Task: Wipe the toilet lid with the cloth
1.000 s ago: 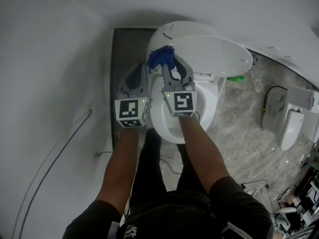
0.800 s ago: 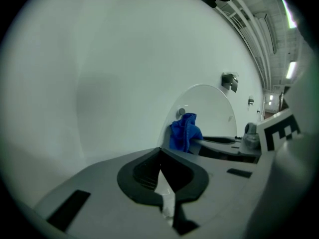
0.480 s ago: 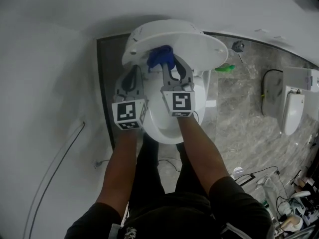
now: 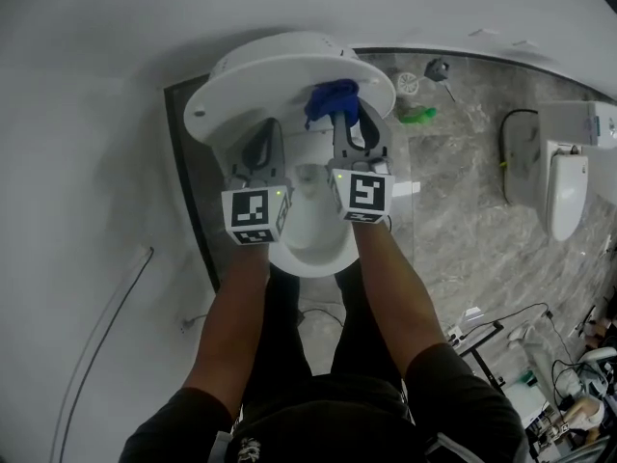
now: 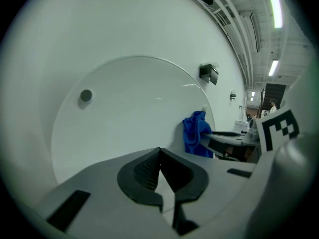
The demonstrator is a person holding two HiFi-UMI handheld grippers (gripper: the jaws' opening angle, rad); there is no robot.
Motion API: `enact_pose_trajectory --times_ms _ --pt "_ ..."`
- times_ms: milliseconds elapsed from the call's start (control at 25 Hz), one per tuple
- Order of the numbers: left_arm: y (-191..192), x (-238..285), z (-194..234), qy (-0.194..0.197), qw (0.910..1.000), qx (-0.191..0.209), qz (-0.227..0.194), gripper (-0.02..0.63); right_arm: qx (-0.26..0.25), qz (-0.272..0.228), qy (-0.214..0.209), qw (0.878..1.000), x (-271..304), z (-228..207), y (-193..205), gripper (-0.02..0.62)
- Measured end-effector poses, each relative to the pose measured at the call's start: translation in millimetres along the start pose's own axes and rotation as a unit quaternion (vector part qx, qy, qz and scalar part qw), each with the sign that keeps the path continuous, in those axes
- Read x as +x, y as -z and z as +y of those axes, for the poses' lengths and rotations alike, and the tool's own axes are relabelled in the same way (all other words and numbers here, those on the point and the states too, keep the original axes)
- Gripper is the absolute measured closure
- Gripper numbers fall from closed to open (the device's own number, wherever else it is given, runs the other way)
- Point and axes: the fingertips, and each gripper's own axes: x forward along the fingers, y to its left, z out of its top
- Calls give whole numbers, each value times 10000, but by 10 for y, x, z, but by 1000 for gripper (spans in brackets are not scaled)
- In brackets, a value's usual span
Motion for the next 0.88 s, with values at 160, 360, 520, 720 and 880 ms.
enact_pose_trajectory --times_ms 160,360,520,720,880 --pt "32 116 -288 160 9998 76 -62 595 -10 9 144 9999 -110 -269 86 525" --pt "163 150 -440 143 9997 25 -183 595 -30 -108 245 9996 -226 -424 140 525" --pt "286 -17 -281 -50 9996 -2 -278 595 -105 -324 -69 9994 -322 -142 134 525" --pt "425 -303 131 -430 9987 -36 -275 595 -112 -227 -700 9972 -321 492 240 525" --pt "578 -645 603 -1009 9942 -281 -240 595 -208 6 -1448 9892 -256 1171 395 525"
